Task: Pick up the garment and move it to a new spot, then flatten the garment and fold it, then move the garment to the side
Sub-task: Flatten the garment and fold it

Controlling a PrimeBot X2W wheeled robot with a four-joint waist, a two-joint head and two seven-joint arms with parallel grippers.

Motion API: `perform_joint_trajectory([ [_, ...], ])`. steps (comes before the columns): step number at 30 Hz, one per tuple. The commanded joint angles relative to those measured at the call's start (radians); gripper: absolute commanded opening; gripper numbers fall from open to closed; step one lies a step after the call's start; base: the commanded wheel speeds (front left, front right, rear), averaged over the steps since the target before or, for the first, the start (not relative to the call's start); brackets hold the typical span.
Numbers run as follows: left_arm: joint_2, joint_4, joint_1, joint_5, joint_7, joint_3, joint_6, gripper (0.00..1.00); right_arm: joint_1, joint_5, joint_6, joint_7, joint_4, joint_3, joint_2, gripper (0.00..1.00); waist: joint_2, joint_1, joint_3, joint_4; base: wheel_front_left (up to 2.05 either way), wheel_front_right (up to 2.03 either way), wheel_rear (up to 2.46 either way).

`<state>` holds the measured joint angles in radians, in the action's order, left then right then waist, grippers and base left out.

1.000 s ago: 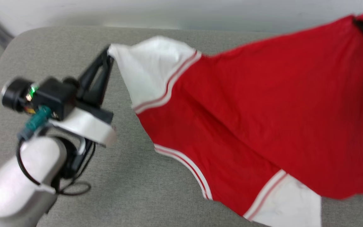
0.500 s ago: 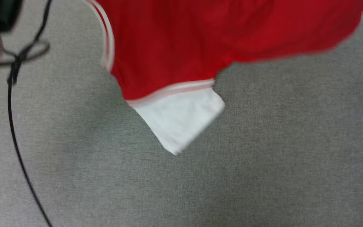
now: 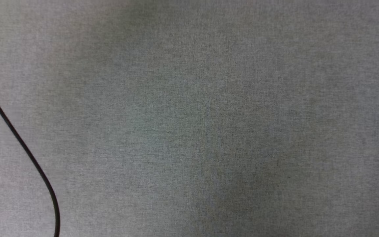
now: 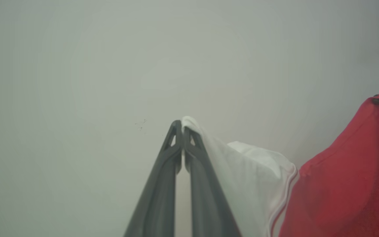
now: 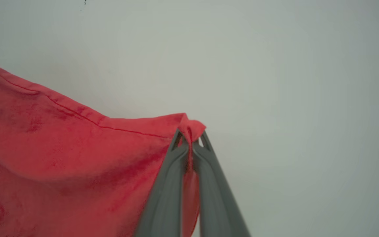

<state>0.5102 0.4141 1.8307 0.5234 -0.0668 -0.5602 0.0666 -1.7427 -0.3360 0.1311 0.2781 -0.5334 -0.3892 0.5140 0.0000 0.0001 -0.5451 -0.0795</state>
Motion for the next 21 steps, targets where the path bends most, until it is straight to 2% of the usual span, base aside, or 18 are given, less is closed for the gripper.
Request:
perform_joint_trajectory([
  [1,-0.009,0.029,0.017,0.004,-0.015,0.001,0.008,0.00,-0.013,0.003,-0.001,-0.013,-0.022,-0.009,-0.012,0.00,0.0000,-0.0001,-0.018,0.000,0.00,0.00,0.00],
  [5,-0.015,0.111,0.010,0.012,-0.049,-0.008,0.024,0.00,-0.014,-0.004,-0.001,-0.040,-0.077,-0.046,-0.016,0.00,0.0000,-0.0001,-0.043,-0.002,0.00,0.00,0.00],
  [11,-0.037,0.199,-0.096,0.048,-0.109,-0.037,0.044,0.00,0.074,-0.042,-0.001,-0.092,-0.148,-0.113,-0.010,0.00,0.0000,-0.0001,-0.054,-0.008,0.00,0.00,0.00],
  [21,-0.038,0.236,-0.416,0.109,-0.181,-0.071,0.053,0.00,0.341,-0.155,-0.001,-0.178,-0.181,-0.284,0.020,0.00,0.0000,-0.0001,-0.003,-0.001,0.00,0.00,0.00],
])
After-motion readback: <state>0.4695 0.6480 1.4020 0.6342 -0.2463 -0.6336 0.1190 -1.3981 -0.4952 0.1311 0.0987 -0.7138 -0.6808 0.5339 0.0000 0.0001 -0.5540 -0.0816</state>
